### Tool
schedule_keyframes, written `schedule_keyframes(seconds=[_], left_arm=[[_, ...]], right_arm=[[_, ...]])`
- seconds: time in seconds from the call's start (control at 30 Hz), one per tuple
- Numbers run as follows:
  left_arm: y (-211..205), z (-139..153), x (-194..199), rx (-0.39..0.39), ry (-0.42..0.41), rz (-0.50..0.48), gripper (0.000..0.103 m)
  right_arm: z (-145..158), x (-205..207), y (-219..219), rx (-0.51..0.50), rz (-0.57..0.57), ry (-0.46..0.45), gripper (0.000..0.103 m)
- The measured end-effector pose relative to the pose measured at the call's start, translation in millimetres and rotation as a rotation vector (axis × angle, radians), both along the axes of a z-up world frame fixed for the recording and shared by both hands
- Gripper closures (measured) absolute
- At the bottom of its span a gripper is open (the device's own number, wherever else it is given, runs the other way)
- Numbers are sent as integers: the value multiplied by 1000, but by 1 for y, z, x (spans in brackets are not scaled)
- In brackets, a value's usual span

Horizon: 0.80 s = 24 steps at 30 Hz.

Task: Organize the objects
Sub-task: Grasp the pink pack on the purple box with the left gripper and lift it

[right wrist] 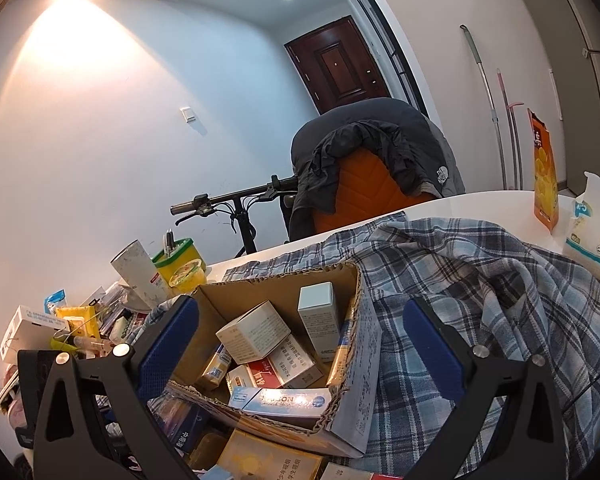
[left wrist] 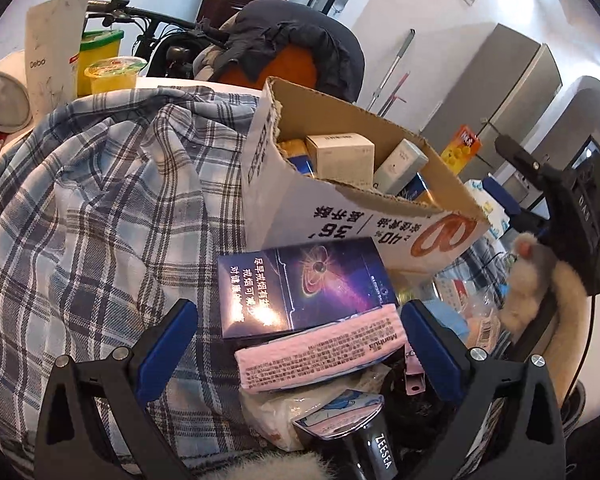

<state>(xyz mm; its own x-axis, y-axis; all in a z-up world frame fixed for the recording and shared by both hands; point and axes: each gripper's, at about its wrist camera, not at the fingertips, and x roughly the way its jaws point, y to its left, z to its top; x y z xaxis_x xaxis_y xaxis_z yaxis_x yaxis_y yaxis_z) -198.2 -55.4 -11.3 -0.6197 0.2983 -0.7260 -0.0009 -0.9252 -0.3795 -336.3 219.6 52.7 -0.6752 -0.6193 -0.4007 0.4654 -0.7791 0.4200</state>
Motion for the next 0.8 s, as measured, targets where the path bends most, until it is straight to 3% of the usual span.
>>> schedule_keyframes(seconds=[0.23,0.3,0.37,0.6,0.8], left_arm=[[2,-5,-3,3,-35,-2,3],[0,-7,-3,13,-42,-2,18],[-1,-6,-2,18,-36,6,25],[-2,1,2,20,11,23,26],[-11,17,11,60,114,56,27]], right_arm=[[0,0,0,2,0,-3,1],[0,0,0,3,1,-3,1],[0,0,0,4,1,-2,1],[1,1,2,-6,-8,0,1],[1,1,3,-8,-7,0,1]])
